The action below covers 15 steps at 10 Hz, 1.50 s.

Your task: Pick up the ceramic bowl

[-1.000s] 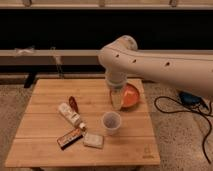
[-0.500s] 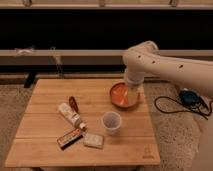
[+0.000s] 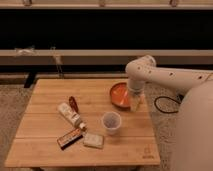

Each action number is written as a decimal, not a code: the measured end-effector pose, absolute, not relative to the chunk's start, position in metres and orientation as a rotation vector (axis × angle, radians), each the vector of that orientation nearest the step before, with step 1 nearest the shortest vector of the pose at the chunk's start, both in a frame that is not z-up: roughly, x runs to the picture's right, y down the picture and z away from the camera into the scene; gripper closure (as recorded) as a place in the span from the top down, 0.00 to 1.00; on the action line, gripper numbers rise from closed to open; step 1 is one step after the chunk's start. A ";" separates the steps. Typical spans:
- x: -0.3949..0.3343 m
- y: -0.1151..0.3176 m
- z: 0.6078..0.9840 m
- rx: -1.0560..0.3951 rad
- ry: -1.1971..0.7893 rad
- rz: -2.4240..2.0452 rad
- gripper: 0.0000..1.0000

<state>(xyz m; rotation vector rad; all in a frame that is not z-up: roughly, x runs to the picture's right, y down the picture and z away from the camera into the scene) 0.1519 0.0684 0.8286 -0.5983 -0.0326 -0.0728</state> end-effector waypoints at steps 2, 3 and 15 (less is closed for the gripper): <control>0.153 0.082 0.853 -0.623 -0.027 -0.069 0.80; 0.157 0.089 0.867 -0.636 -0.018 -0.055 0.80; 0.177 0.105 0.904 -0.671 0.053 0.015 0.11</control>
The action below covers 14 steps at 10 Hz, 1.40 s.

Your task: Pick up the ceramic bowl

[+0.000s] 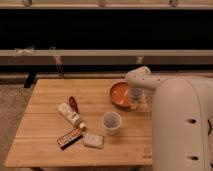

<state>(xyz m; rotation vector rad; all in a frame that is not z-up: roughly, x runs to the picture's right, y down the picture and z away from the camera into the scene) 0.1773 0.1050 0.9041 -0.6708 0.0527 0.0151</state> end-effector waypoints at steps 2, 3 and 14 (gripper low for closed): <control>0.179 0.102 0.898 -0.663 0.064 0.018 0.00; 0.180 0.096 0.893 -0.647 0.065 0.024 0.00; 0.152 0.016 0.819 -0.418 0.018 -0.063 0.00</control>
